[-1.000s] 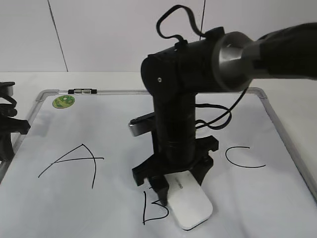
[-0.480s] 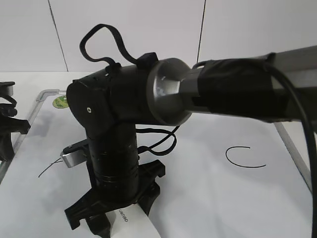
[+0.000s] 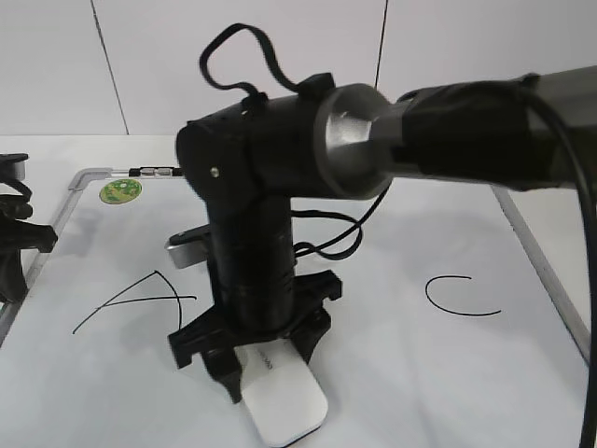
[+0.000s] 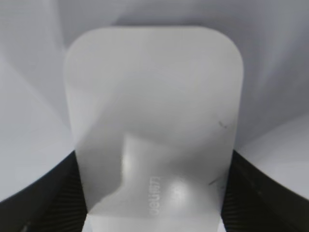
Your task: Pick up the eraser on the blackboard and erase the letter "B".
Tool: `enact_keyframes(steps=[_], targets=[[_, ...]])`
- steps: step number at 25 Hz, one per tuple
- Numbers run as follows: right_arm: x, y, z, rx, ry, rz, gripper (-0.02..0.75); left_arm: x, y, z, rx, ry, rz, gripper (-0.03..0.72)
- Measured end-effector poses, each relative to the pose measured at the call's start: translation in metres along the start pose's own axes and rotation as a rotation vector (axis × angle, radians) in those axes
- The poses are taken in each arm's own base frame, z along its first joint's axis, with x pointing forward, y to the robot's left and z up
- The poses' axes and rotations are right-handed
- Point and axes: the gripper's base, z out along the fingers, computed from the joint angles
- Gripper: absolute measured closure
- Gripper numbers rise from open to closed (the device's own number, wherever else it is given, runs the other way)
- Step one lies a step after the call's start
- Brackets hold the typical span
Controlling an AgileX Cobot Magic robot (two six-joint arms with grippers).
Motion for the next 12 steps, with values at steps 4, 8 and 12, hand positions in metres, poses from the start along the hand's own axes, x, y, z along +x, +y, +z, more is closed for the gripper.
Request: enact_keyframes(steps=[4,8,12], targets=[[-0.013,-0.041,-0.003,0.028,-0.017,0.086,0.189,0.0,0.0,0.0,0.0,0.0,0.0,0.657],[-0.023,-0.087,-0.006,0.046,-0.037,0.183,0.19,0.0,0.0,0.0,-0.001,0.0,0.001,0.657],[-0.028,-0.118,-0.009,0.069,-0.055,0.242,0.19,0.0,0.0,0.0,-0.003,0.0,0.003,0.657]])
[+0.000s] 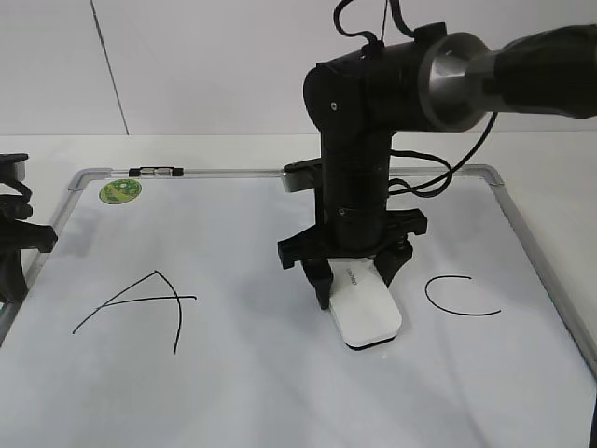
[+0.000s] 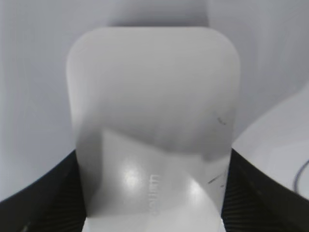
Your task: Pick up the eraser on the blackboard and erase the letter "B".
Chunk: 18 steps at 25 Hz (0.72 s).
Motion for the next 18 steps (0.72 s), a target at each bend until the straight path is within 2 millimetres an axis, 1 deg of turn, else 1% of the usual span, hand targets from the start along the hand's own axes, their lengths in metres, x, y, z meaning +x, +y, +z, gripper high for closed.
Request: enact_keyframes(steps=[3,6,8,10,15,18], targets=[[0.0,0.0,0.0,0.009,-0.005,-0.004,0.19,0.0,0.0,0.0,0.0,0.0,0.0,0.657],[0.003,0.01,0.0,0.02,-0.012,-0.036,0.19,0.0,0.0,0.0,0.0,0.0,0.0,0.657],[0.007,0.022,-0.001,0.044,-0.023,-0.085,0.19,0.0,0.0,0.0,-0.002,0.0,0.001,0.657],[0.015,0.042,-0.001,0.047,-0.026,-0.138,0.19,0.0,0.0,0.0,-0.002,0.001,0.001,0.657],[0.051,0.107,-0.003,-0.018,-0.007,-0.285,0.191,0.0,0.0,0.0,-0.002,0.001,0.001,0.657],[0.071,0.135,-0.003,-0.04,0.004,-0.362,0.191,0.0,0.0,0.0,-0.002,0.001,0.001,0.657]])
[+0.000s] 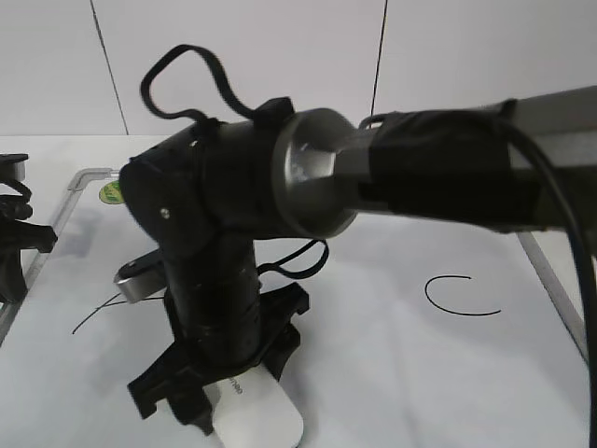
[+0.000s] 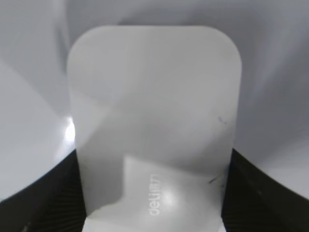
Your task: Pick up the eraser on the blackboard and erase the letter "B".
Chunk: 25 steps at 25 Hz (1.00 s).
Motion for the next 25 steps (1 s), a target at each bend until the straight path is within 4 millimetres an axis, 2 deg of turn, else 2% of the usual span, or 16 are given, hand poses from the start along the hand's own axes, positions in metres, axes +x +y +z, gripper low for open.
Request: enact_keyframes(steps=[2,4,10,13,19,22,25], targets=[[0.004,0.013,0.001,-0.003,0.004,-0.041,0.191,0.0,0.0,0.0,0.0,0.0,0.0,0.657],[0.006,0.017,0.001,-0.003,0.005,-0.056,0.191,0.0,0.0,0.0,0.0,0.0,0.0,0.657],[0.0,0.001,0.001,-0.014,0.006,-0.016,0.191,0.0,0.0,0.0,0.0,0.0,0.0,0.657],[-0.008,-0.026,0.0,-0.018,0.005,0.054,0.191,0.0,0.0,0.0,0.0,0.0,0.0,0.657],[-0.021,-0.101,-0.004,-0.023,-0.008,0.232,0.191,0.0,0.0,0.0,0.0,0.0,0.0,0.657],[-0.027,-0.122,-0.007,-0.014,-0.029,0.271,0.191,0.0,0.0,0.0,0.0,0.0,0.0,0.657],[-0.036,-0.133,-0.015,0.0,-0.077,0.286,0.192,0.0,0.0,0.0,0.0,0.001,0.0,0.657]])
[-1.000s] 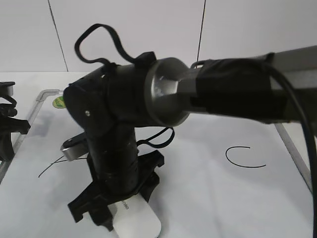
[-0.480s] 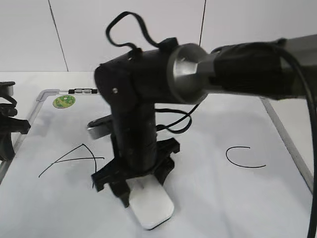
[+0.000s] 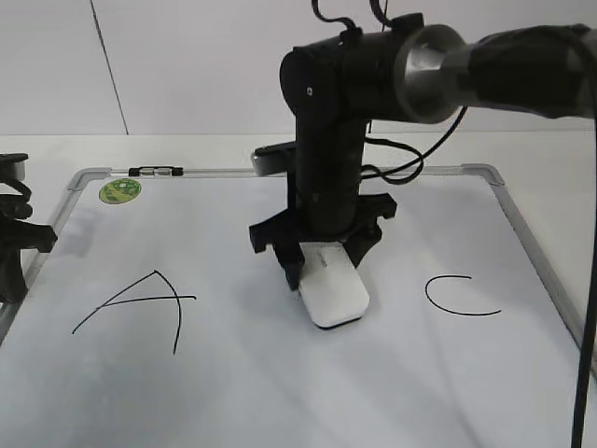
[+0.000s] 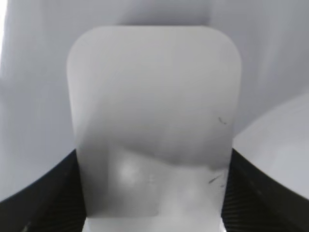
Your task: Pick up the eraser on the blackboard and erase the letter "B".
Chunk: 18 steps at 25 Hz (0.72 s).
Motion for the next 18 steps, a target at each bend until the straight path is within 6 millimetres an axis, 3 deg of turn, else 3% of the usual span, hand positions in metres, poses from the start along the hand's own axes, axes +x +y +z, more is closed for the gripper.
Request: enact_keyframes(steps=[5,9,15,18], targets=[[-0.019,-0.018,-0.024,-0.034,-0.089,0.056,0.192,0.0,0.0,0.0,0.0,0.0,0.0,0.657],[-0.025,-0.052,-0.031,-0.069,-0.102,0.147,0.192,0.0,0.0,0.0,0.0,0.002,0.0,0.657],[-0.022,-0.103,-0.061,-0.067,-0.167,0.247,0.192,0.0,0.0,0.0,-0.003,0.002,0.002,0.657],[-0.012,-0.128,-0.065,-0.043,-0.161,0.288,0.192,0.0,0.0,0.0,-0.003,0.002,0.002,0.657]])
